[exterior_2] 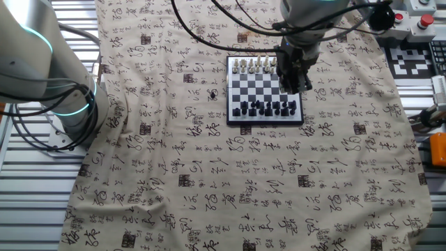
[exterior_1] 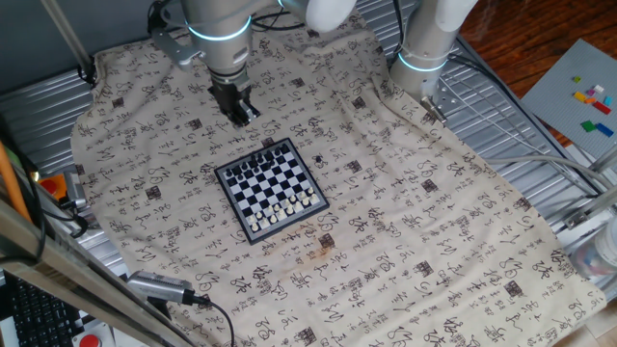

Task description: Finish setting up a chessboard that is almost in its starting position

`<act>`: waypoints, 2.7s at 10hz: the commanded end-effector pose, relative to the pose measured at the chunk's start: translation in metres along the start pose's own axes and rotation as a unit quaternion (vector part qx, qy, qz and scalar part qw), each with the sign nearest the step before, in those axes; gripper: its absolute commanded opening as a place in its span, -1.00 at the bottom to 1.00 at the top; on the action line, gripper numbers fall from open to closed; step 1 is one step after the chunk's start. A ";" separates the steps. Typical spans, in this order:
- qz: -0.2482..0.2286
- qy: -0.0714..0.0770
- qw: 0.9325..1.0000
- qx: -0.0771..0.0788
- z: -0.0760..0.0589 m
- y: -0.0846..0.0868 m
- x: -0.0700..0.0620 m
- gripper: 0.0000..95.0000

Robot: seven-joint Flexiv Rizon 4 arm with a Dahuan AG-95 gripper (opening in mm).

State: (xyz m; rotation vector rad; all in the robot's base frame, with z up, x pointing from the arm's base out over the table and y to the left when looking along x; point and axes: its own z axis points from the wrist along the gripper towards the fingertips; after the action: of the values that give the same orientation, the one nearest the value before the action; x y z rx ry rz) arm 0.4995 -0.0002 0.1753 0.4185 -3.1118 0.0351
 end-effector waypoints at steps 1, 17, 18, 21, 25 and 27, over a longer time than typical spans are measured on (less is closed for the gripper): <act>-0.033 0.028 0.999 -0.012 0.000 0.001 -0.001 -1.00; -0.071 0.064 0.995 -0.028 0.000 0.001 -0.001 -1.00; -0.073 0.064 0.995 -0.026 0.000 0.001 -0.001 -1.00; -0.069 0.067 0.995 -0.016 0.004 0.021 0.010 -1.00; -0.059 0.056 0.997 -0.008 0.036 0.078 0.060 -0.60; -0.062 0.045 0.997 -0.004 0.055 0.095 0.082 -0.60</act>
State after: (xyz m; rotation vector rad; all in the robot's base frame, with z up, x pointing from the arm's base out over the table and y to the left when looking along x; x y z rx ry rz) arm 0.3978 0.0677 0.1196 0.5909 -2.9871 0.0396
